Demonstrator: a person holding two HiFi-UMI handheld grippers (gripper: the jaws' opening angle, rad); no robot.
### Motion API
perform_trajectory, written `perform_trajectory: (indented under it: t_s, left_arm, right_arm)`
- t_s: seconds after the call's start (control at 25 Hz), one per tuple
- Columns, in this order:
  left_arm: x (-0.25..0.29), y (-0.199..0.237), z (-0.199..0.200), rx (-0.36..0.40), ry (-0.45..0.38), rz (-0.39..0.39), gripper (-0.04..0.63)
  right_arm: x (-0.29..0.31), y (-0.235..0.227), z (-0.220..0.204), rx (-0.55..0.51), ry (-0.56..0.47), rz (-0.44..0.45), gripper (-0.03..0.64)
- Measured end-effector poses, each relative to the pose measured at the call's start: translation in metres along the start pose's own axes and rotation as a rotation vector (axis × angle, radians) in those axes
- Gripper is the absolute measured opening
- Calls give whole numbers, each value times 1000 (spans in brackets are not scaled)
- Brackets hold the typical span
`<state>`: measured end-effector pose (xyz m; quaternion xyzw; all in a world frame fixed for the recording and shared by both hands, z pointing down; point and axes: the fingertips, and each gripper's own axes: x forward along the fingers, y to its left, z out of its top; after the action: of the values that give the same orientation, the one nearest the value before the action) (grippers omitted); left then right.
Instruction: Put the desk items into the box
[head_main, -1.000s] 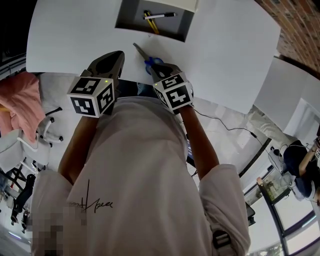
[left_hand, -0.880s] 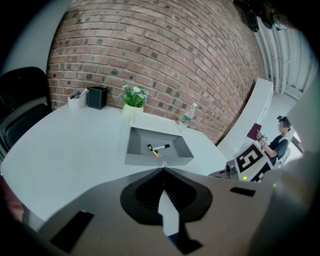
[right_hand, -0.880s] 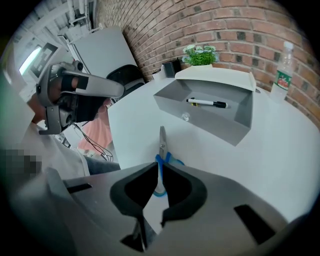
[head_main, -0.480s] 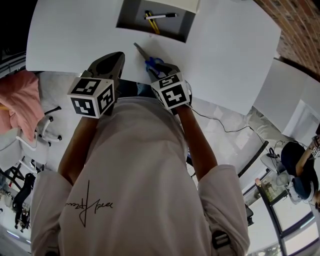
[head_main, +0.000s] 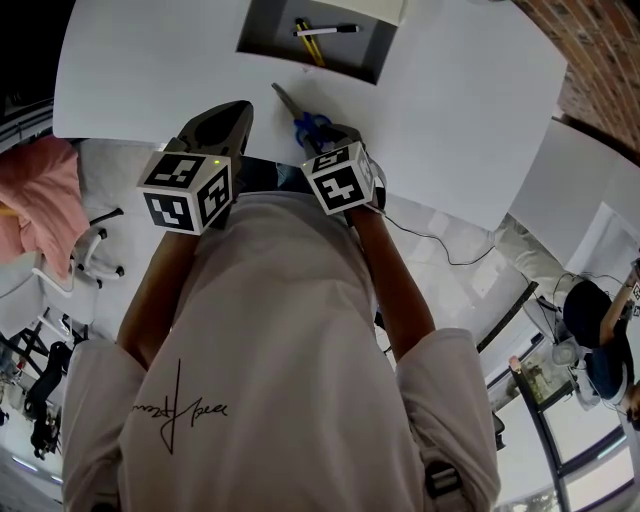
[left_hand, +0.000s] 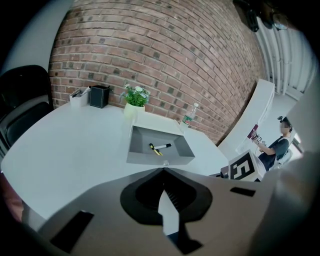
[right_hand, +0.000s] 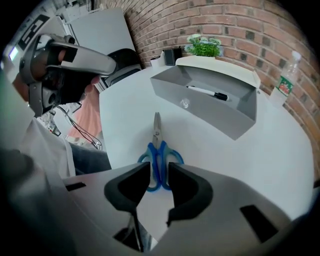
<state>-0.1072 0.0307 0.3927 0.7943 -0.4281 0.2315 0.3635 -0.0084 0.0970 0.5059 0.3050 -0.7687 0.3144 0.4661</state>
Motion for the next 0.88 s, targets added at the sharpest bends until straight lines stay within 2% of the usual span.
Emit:
perform_trajectory:
  t_s: [0.16, 0.4, 0.64, 0.88]
  left_arm:
    - [0, 1, 0, -2, 1, 3, 5]
    - [0, 3, 1, 1, 1, 3, 5]
    - [0, 1, 1, 5, 0, -1, 5]
    - [-2, 2, 1, -1, -3, -1, 5]
  right_arm:
    - [1, -2, 0, -6, 11, -6, 118]
    - [4, -1, 0, -82, 32, -58, 104]
    - [2, -4, -1, -25, 9, -29, 97]
    - [0, -3, -1, -20, 4, -8, 96]
